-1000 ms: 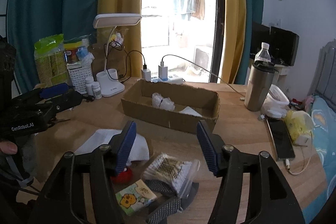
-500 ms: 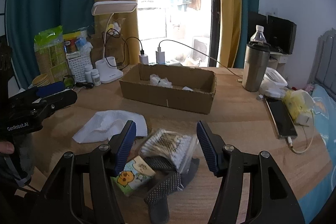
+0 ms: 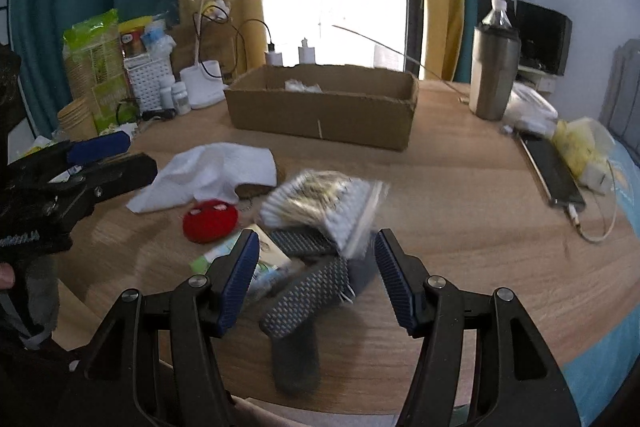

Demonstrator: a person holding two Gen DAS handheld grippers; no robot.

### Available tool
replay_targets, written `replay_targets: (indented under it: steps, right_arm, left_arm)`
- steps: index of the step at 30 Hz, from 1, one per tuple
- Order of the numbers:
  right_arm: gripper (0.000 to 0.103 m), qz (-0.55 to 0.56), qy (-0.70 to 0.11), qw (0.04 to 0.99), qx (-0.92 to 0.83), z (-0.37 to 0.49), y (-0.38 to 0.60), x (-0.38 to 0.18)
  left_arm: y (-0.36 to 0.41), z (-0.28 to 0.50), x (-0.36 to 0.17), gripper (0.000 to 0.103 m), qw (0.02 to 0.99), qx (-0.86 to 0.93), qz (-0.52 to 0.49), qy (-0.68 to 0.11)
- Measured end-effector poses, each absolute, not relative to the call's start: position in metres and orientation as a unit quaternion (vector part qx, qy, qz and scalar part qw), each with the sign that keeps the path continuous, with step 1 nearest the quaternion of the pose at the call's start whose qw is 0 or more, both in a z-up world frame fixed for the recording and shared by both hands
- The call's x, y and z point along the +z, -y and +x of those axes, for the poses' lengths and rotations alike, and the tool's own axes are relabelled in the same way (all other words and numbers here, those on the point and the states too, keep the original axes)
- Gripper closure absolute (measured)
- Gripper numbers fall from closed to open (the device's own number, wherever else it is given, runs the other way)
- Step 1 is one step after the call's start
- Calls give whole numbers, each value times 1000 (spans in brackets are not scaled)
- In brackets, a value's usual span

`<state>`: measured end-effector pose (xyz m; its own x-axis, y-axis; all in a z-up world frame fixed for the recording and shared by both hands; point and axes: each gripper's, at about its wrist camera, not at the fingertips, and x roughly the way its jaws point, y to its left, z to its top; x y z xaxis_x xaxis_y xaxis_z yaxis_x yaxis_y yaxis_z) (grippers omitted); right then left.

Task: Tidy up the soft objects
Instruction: 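Grasp the grey dotted socks with the right gripper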

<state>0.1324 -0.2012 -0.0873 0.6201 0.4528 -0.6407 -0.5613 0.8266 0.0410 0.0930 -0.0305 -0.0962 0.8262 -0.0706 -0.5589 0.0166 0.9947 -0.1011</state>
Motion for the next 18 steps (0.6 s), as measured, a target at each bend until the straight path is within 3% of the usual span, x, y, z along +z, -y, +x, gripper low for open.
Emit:
replay_targets:
  steps: [9,14,18]
  right_arm:
    - [40,-82,-358,888,276,139,201,-112]
    - [53,-80,-370,882,280,145,207,-123]
    - [57,-77,-365,879,297,144,213,-124]
  left_arm:
    - [48,99,-109,24,947,-35,-33,-317]
    - [58,104,-117,24,941,-40,-17,-335]
    - [70,110,-123,24,935,-53,-1,-351]
